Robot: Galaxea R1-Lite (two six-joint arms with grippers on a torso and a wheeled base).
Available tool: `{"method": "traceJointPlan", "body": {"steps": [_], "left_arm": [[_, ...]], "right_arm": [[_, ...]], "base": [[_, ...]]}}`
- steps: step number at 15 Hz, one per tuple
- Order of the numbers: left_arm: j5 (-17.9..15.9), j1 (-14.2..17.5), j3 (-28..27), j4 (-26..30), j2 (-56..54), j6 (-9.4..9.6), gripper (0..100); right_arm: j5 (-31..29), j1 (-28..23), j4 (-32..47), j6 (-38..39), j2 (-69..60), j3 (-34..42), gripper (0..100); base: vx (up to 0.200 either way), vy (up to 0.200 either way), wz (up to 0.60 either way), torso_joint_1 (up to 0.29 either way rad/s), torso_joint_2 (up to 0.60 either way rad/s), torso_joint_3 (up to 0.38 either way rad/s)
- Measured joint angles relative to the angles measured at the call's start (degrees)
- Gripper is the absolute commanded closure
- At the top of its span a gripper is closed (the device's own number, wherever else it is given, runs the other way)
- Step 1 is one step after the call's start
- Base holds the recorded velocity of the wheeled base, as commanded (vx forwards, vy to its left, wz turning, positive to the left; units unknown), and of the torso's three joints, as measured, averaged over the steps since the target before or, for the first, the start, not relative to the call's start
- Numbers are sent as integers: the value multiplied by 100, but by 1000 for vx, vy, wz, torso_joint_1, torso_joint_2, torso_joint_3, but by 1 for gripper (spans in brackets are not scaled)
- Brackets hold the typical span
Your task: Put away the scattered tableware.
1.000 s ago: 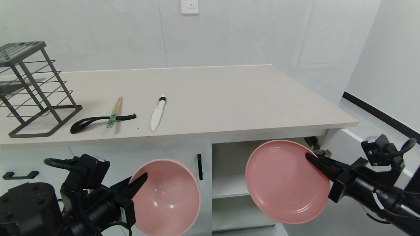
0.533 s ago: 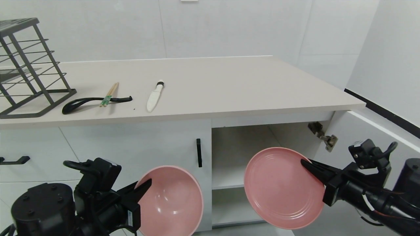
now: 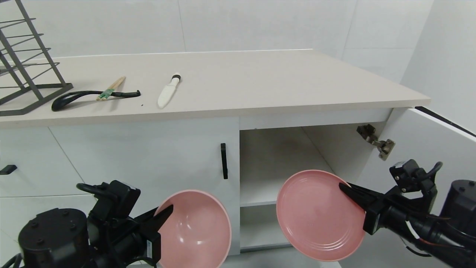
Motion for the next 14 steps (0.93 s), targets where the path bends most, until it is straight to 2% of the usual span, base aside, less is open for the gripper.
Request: {"method": "traceJointPlan", "body": {"steps": [11, 14], "left_arm": [[-2, 22, -2, -9, -5, 9, 100], [-2, 9, -2, -5, 11, 18, 100]], "right_arm": [[-4, 7, 0, 65, 166, -2, 100], [-12, -41, -2, 174, 380, -251, 100]], "base": [[0, 0, 0, 0, 0, 0], [0, 0, 0, 0, 0, 0]]}}
